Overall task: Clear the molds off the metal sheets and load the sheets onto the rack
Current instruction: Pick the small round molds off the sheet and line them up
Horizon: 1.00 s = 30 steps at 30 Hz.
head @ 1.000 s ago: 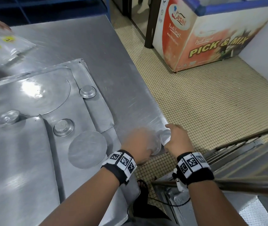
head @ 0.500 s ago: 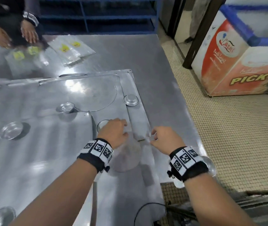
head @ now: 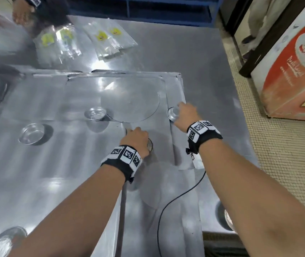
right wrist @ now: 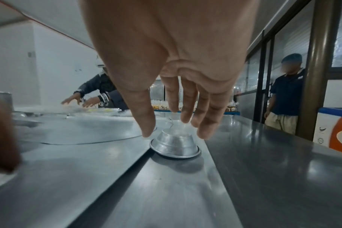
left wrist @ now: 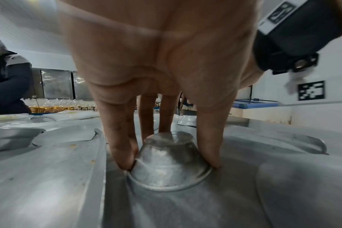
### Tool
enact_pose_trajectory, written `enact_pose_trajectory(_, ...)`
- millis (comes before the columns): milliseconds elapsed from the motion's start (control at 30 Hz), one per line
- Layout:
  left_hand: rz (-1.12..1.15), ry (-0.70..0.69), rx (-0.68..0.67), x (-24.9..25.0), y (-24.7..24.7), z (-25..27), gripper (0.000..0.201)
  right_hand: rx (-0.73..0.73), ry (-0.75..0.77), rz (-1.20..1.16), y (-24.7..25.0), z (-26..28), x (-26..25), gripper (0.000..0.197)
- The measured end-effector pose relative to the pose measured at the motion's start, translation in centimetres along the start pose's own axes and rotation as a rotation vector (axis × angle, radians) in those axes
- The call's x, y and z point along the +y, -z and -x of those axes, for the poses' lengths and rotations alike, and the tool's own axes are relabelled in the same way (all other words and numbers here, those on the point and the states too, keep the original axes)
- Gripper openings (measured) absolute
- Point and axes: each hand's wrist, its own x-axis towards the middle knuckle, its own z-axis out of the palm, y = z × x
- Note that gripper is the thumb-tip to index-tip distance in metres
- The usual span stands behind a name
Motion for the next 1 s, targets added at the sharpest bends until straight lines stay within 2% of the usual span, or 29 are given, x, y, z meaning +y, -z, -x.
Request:
enact_pose_trajectory(167,-0.043,-0.016,0.02,0.4,0.4,0.1,0.037,-0.043,0.026,0.101,-1.3,-4.2,-0.1,0.054)
enact_pose_trajectory(267,-0.07,-0.029,0.01,0.7,0.6,0.1,0.047,-0.075,0.017,0.105,-1.7,-5.3,0.1,0.03)
enact_pose_trajectory(300,-0.08,-0.029,0.015,0.7,0.6,0.0,0.053,-0.09,0.016,0.107,-1.7,-5.5,0.2,0.029)
enact_pose_trajectory(333,-0.089,-0.027,0.022,0.8,0.4,0.0,0.058,-0.101,0.009,0.112,-1.7,-5.8,0.3,0.034)
enact_pose_trajectory(467,-0.105,-0.013,0.074,1.0,0.0,-0.1,0.069,-0.091,-0.01,0.103,-1.5,-5.8,0.6,0.077)
enact_pose_trajectory(533,-0.101,0.008,0.084,1.0,0.1,-0.1,0.074,-0.072,0.003,0.1,-1.0,-5.1,0.6,0.085)
enact_pose_trajectory(700,-0.034,0.03,0.089,1.3,0.9,0.6,0.075,-0.052,0.005,-0.108,0.2,-1.9,1.2,0.081)
enact_pose_trajectory(767,-0.008,0.011,0.089,1.6,1.3,1.2,0.07,-0.043,0.014,-0.175,0.7,0.0,1.5,0.075)
enact_pose_trajectory(900,0.047,-0.03,0.099,2.6,1.8,2.6,0.059,0.027,-0.032,-0.253,1.7,4.9,2.1,0.052)
enact_pose_trajectory(1000,0.099,-0.072,0.127,2.9,1.6,3.5,0.05,0.03,-0.068,-0.203,2.3,8.4,2.5,0.05)
